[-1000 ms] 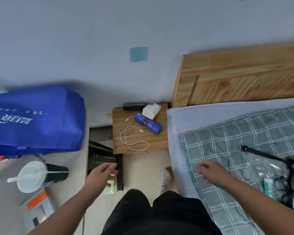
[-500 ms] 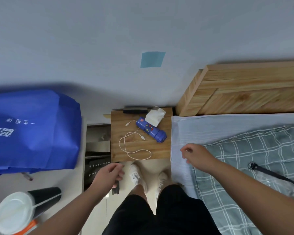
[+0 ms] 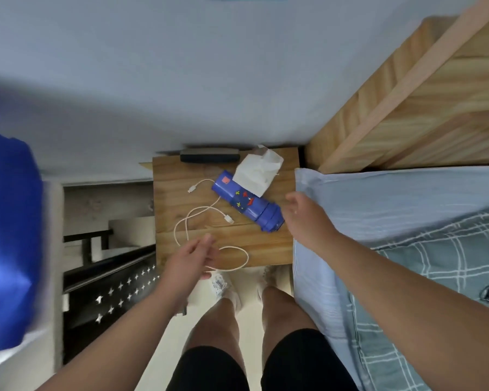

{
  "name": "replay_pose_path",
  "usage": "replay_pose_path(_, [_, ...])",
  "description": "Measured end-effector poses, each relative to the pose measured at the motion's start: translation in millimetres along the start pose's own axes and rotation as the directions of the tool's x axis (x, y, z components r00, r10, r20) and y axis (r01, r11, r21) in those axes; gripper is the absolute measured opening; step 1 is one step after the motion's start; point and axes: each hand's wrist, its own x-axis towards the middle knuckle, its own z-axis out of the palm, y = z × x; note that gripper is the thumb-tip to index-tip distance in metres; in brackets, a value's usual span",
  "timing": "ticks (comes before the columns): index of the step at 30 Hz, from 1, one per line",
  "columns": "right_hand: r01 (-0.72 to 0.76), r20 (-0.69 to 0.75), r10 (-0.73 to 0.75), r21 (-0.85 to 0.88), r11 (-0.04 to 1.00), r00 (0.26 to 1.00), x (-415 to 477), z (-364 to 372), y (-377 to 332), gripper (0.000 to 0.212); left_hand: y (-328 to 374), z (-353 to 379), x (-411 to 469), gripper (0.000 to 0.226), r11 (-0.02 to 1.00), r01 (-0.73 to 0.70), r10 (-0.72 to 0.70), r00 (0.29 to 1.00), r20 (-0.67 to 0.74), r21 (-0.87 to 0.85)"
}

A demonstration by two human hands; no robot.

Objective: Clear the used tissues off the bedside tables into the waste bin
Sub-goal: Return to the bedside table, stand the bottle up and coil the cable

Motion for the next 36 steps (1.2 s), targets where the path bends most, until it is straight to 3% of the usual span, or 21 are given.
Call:
replay_pose_path(3, [0.028,-0.161,-0.016,0.077,0.997,0.987,46.0,17.2,-16.7,0.065,8.6,23.0,45.8,0.023,0.998,-0.062,0.060,0.997,-0.051,-0.031])
replay_pose_path(6, [0.045,-0.218,-0.007,0.169,0.985,0.976,82.1,36.8,-41.4,0.091,27.4,28.3,85.0,0.018,0.980,-0.190,0.177,0.967,-0.183,-0.058])
replay_pose_path(9, [-0.048,-0.242,0.067,0.086,0.995,0.968,108.5,58.1,-60.5,0.121,50.2,19.5,118.6,0.016,0.951,-0.306,0.279,0.917,-0.286,-0.053])
replay_pose_path(16, [-0.059,-0.247,0.109,0.201,0.978,0.963,131.3,78.9,-58.9,0.101,77.0,2.1,156.9,0.014,0.891,-0.427,0.454,0.848,-0.273,0.156])
replay_pose_path(18, [-0.056,-0.237,0.109,0.223,0.973,0.965,129.2,77.6,-56.1,0.097,79.0,-2.7,160.6,0.012,0.845,-0.451,0.522,0.810,-0.265,0.287])
replay_pose_path(21, [-0.038,-0.239,0.092,0.220,0.975,0.967,121.0,76.7,-50.0,0.094,83.9,-10.0,170.0,0.028,0.643,-0.446,0.680,0.707,-0.196,0.622])
replay_pose_path(23, [-0.016,-0.223,0.064,0.210,0.978,0.973,112.5,77.8,-45.2,0.095,88.7,-11.1,176.3,0.037,0.504,-0.421,0.728,0.677,-0.108,0.754])
replay_pose_path(27, [0.029,-0.187,0.020,0.254,0.967,0.982,93.5,82.3,-35.6,0.093,96.2,-4.3,185.6,0.056,0.305,-0.357,0.712,0.701,0.037,0.883])
replay_pose_path(31, [0.103,-0.218,-0.057,0.208,0.973,0.974,78.2,89.4,-30.6,0.090,103.1,-4.4,194.3,0.059,0.151,-0.297,0.698,0.707,0.111,0.943])
replay_pose_path(33, [0.137,-0.229,-0.096,0.172,0.976,0.969,72.6,93.3,-28.9,0.092,106.3,-4.4,197.8,0.056,0.128,-0.286,0.680,0.722,0.126,0.950])
replay_pose_path(36, [0.174,-0.246,-0.127,0.180,0.968,0.961,69.5,95.2,-25.2,0.093,109.0,-2.3,201.4,0.053,0.183,-0.307,0.625,0.769,0.131,0.934])
